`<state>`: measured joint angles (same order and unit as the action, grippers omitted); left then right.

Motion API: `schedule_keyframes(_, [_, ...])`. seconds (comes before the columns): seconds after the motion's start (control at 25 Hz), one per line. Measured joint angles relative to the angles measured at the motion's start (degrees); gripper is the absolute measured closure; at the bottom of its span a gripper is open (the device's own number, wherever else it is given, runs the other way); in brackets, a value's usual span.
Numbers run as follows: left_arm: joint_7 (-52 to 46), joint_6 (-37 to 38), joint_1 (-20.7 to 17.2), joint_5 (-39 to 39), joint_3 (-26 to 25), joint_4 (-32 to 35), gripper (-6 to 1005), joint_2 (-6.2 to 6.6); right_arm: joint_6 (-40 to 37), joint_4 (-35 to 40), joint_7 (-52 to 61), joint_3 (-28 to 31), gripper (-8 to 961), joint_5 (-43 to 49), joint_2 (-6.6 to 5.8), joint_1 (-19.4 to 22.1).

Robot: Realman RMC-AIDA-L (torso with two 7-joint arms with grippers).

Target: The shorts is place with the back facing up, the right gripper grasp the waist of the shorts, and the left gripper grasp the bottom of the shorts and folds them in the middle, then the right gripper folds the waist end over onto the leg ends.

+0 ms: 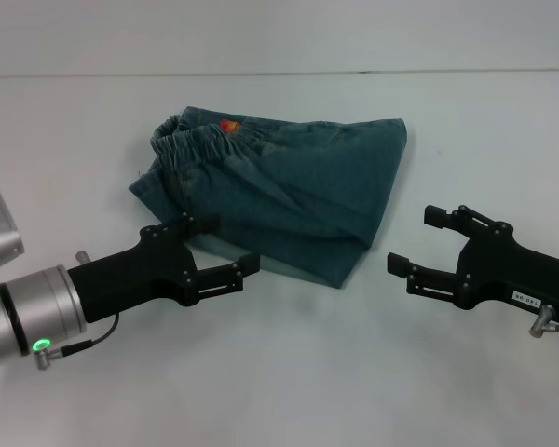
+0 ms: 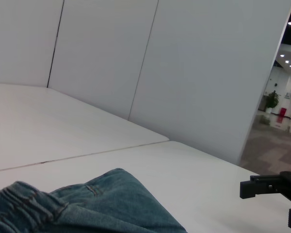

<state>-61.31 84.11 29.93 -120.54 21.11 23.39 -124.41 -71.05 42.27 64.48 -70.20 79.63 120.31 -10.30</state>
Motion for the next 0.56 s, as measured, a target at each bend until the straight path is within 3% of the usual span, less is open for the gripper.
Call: schedule_keyframes(0.56, [-0.50,0.33,0.02,0.36,-0.21,-0.01,88,-0.04,0.22,-0.28,0.82,0.00,-3,-0.10,0.10,-0.09])
